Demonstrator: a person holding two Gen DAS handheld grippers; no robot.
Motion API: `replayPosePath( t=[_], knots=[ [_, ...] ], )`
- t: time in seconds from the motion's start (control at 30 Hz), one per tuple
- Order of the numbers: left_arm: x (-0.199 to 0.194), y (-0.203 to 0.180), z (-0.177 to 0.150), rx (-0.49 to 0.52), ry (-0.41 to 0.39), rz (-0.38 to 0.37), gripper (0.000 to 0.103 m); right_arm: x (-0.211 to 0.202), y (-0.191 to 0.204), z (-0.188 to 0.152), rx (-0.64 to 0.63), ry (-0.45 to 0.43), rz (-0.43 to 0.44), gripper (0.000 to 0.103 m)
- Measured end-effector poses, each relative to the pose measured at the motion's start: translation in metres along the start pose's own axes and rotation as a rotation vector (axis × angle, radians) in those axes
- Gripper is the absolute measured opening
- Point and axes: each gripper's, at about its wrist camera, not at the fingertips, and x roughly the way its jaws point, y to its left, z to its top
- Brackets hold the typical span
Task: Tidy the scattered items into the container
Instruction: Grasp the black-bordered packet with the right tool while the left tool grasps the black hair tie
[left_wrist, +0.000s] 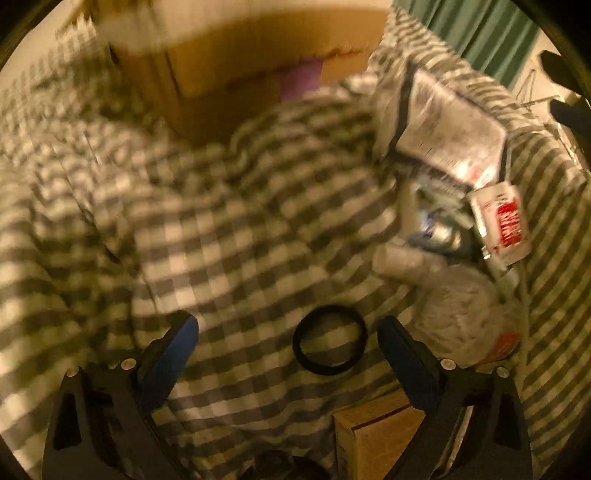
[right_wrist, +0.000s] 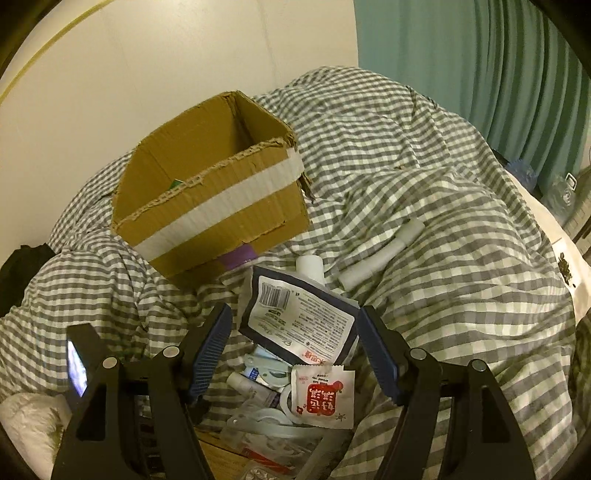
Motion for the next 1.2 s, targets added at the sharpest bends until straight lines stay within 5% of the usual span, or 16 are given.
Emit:
replayPosePath(
  t=[0.23,0.33,0.8,0.97,1.2],
  knots=[
    [-0.009,-0.002,-0.005,0.007,-0.01,-0.059,0.034,0.021,-0.004,0.0,0.023,0.057,-0.007,0.075],
    [-0.02,-0.001,-0.006,0.002,-0.044,-0.083,0.025,0.042,-0.011,0.002,0.045,0.104,-0.022,0.075],
    [-0.043,0.017,-0.004,-0.062,-0.111,-0.124,0.015,0.105,-0.019,-0.005,0.027,0.205,-0.154,0.075],
    [-0.039,0.019,-0.001,-0.068,-0.101,-0.114,0.015,0.108,-0.017,-0.007,0.042,0.248,-0.142,0.09],
    [-0.036,0.021,-0.001,-0.077,-0.091,-0.107,0.015,0.115,-0.007,-0.015,-0.011,0.306,-0.136,0.089]
  ],
)
